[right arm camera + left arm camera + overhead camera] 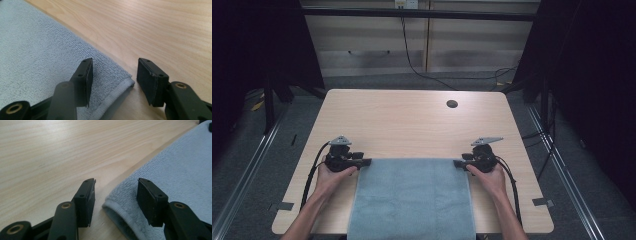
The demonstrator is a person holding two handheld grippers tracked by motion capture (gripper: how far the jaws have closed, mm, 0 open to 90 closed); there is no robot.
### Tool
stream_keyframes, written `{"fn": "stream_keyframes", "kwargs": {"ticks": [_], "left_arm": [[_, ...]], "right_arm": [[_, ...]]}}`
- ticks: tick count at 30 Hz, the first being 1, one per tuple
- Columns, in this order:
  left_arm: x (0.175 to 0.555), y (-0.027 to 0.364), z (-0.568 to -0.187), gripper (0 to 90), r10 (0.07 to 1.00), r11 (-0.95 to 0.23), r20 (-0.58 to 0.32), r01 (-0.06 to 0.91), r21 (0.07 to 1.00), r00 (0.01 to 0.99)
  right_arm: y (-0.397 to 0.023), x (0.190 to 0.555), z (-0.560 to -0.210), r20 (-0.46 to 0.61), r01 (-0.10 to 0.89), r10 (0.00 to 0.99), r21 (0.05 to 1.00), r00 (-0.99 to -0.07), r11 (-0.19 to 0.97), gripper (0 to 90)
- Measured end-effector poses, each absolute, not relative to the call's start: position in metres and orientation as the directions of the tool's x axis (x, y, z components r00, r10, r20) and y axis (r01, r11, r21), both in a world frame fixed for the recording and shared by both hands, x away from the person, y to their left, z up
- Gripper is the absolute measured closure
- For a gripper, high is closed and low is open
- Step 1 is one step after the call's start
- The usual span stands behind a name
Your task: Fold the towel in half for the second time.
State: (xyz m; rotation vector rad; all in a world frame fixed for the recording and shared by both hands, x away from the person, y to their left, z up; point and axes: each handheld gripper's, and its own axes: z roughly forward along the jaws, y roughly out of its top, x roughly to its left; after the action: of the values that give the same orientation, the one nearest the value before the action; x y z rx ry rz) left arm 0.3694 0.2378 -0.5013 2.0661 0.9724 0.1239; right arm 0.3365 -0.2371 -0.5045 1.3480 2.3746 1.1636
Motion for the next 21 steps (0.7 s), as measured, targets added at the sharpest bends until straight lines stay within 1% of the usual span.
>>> {"fn": "stream_keyframes", "kwargs": {"ticks": [3,4,6,8,9,10,12,15,21], "left_arm": [[0.368,0.236,-0.504,50.9,0.667,-0.384,-0.226,0.587,0.713,0.710],[0.368,0.236,-0.504,53.2,0.662,-0.385,-0.229,0.586,0.713,0.713],[0.366,0.235,-0.505,58.5,0.661,-0.378,-0.234,0.586,0.717,0.712],[0.364,0.235,-0.505,66.0,0.652,-0.381,-0.239,0.584,0.717,0.719],[0.362,0.235,-0.505,69.9,0.648,-0.391,-0.232,0.578,0.716,0.726],[0.362,0.235,-0.506,74.8,0.641,-0.387,-0.243,0.580,0.717,0.728],[0.360,0.235,-0.506,79.2,0.640,-0.387,-0.239,0.575,0.721,0.731],[0.359,0.235,-0.505,81.8,0.644,-0.364,-0.255,0.582,0.727,0.721],[0.357,0.241,-0.494,82.2,0.634,-0.308,-0.282,0.570,0.762,0.720]], "right_arm": [[-0.236,0.335,-0.505,0.216,0.651,0.782,0.701,-0.585,0.293,52.8],[-0.234,0.334,-0.505,0.204,0.643,0.780,0.704,-0.591,0.302,54.9],[-0.231,0.332,-0.504,0.196,0.644,0.780,0.697,-0.595,0.316,60.0],[-0.230,0.332,-0.505,0.194,0.637,0.776,0.702,-0.600,0.317,67.3],[-0.230,0.331,-0.505,0.203,0.641,0.775,0.702,-0.598,0.311,70.6],[-0.230,0.330,-0.505,0.215,0.645,0.773,0.701,-0.597,0.303,74.8],[-0.230,0.329,-0.504,0.218,0.644,0.772,0.704,-0.598,0.300,78.8],[-0.231,0.328,-0.502,0.227,0.638,0.769,0.715,-0.598,0.285,81.6],[-0.235,0.323,-0.486,0.240,0.603,0.762,0.762,-0.601,0.236,82.7]]}}
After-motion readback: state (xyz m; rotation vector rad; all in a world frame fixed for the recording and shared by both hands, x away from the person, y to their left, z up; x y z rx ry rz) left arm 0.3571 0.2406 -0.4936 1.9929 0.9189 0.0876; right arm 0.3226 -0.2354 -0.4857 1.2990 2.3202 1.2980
